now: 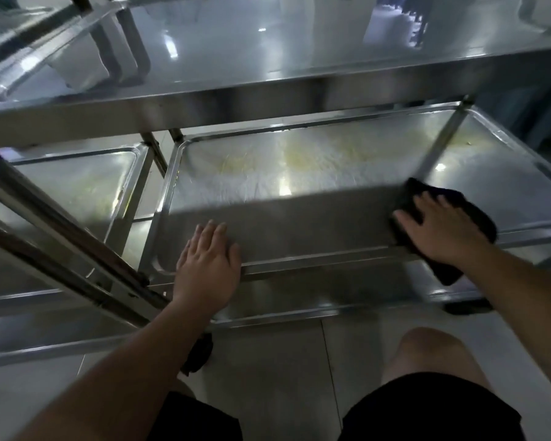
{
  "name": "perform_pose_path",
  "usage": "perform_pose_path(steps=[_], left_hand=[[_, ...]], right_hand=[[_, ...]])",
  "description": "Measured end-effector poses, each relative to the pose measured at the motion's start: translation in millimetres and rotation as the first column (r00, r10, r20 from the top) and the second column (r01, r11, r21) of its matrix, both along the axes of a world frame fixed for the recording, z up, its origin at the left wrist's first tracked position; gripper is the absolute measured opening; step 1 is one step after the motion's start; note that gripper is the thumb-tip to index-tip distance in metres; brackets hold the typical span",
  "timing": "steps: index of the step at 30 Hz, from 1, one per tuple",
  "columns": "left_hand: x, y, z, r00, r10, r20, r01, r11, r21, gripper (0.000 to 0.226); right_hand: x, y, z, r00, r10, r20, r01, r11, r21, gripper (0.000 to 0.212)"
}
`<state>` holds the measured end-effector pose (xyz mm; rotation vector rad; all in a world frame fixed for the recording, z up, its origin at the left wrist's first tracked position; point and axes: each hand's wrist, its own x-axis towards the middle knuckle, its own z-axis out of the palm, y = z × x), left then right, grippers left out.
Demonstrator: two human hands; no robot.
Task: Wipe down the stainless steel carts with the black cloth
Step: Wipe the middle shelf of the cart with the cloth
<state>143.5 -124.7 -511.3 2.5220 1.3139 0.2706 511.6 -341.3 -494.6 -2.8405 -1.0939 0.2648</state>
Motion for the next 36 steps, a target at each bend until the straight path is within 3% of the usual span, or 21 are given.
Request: perform_pose_path(steps=[3, 5, 7, 10, 13, 16, 23, 27, 33, 36], left_hand=[[4, -8, -8, 0.995, -0.005, -0.097, 0.006, 1.000, 0.002, 0.069], [6, -11, -11, 0.992, 0.008, -0.130, -0.006, 1.000, 0.021, 0.069], [8, -12, -10, 0.990, 0.024, -0.136, -0.020, 0.999, 0.031, 0.068], [9, -16, -6, 0.987, 0.029, -0.155, -0.024, 0.999, 0.039, 0.067], [9, -18, -4, 0.988, 0.021, -0.155, -0.015, 0.999, 0.043, 0.066], [7, -17, -6, 0.984, 0.010, -0.180, 0.003, 0.997, 0.072, 0.066], [6, -18, -7, 0.986, 0.017, -0.163, -0.005, 0.997, 0.079, 0.067], [6, -21, -4, 0.989, 0.024, -0.148, -0.014, 0.997, 0.070, 0.065], [6, -18, -4, 0.988, 0.019, -0.155, -0.013, 0.999, 0.041, 0.066], [8, -18, 5, 0.978, 0.006, -0.209, -0.012, 1.000, -0.027, 0.066]], right_hand=[[31, -6, 0, 0.979, -0.200, -0.044, 0.199, 0.980, -0.026, 0.108], [19, 17, -1, 0.972, -0.230, -0.054, 0.230, 0.973, -0.010, 0.106], [-9, 53, -2, 0.987, -0.154, -0.050, 0.156, 0.987, 0.026, 0.102], [-69, 116, -2, 0.993, 0.109, -0.046, -0.105, 0.992, 0.065, 0.101], [-138, 163, -7, 0.927, 0.372, -0.052, -0.367, 0.926, 0.092, 0.103], [-175, 181, -13, 0.852, 0.521, -0.047, -0.514, 0.850, 0.115, 0.102], [-164, 141, -14, 0.761, 0.644, -0.079, -0.634, 0.764, 0.116, 0.112], [-158, 119, -12, 0.697, 0.716, -0.031, -0.716, 0.698, 0.017, 0.115], [-163, 104, -17, 0.667, 0.744, 0.026, -0.745, 0.666, 0.043, 0.087], [-168, 90, -11, 0.667, 0.744, -0.028, -0.742, 0.668, 0.061, 0.079]])
